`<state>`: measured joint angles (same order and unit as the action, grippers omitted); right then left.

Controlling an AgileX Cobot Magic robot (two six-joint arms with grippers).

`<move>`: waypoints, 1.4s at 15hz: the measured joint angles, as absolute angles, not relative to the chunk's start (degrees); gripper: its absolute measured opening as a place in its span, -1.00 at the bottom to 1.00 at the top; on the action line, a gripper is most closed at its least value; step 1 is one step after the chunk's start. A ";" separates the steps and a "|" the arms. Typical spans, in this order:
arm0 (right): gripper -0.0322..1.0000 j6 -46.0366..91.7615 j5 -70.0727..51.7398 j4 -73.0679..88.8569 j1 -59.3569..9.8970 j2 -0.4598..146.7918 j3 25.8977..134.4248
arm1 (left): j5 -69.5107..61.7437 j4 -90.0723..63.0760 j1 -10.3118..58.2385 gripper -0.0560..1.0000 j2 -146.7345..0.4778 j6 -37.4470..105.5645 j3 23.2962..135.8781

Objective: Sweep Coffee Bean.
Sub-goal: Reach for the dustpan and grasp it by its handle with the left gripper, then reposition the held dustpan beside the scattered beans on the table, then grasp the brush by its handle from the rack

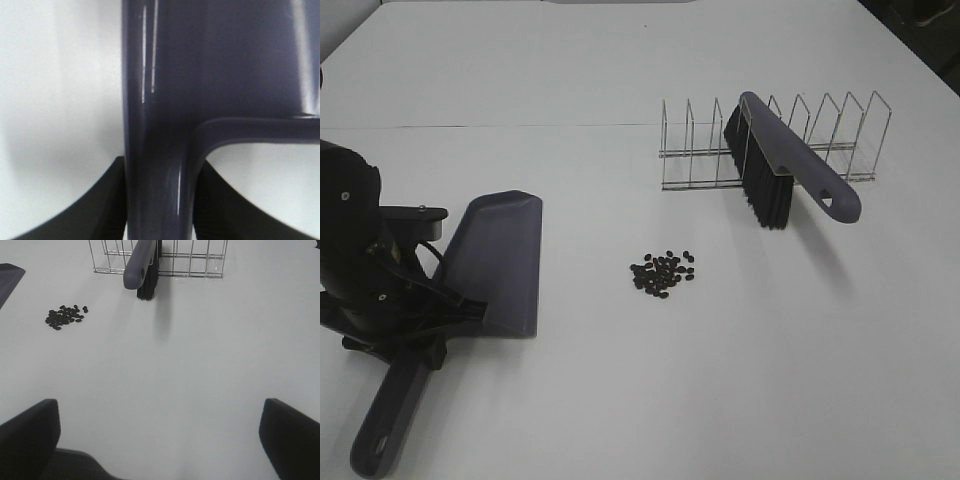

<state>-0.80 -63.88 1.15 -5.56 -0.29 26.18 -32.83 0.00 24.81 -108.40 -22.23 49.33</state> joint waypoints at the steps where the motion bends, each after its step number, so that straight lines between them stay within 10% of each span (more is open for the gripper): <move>1: 0.96 -0.80 -63.88 1.15 -5.56 -0.29 26.18 | -32.77 0.00 24.81 -0.30 -108.40 -22.17 49.33; 21: 0.96 -0.69 -63.88 0.52 -5.56 1.09 26.18 | -29.28 1.60 28.30 -0.30 -108.75 -15.76 51.28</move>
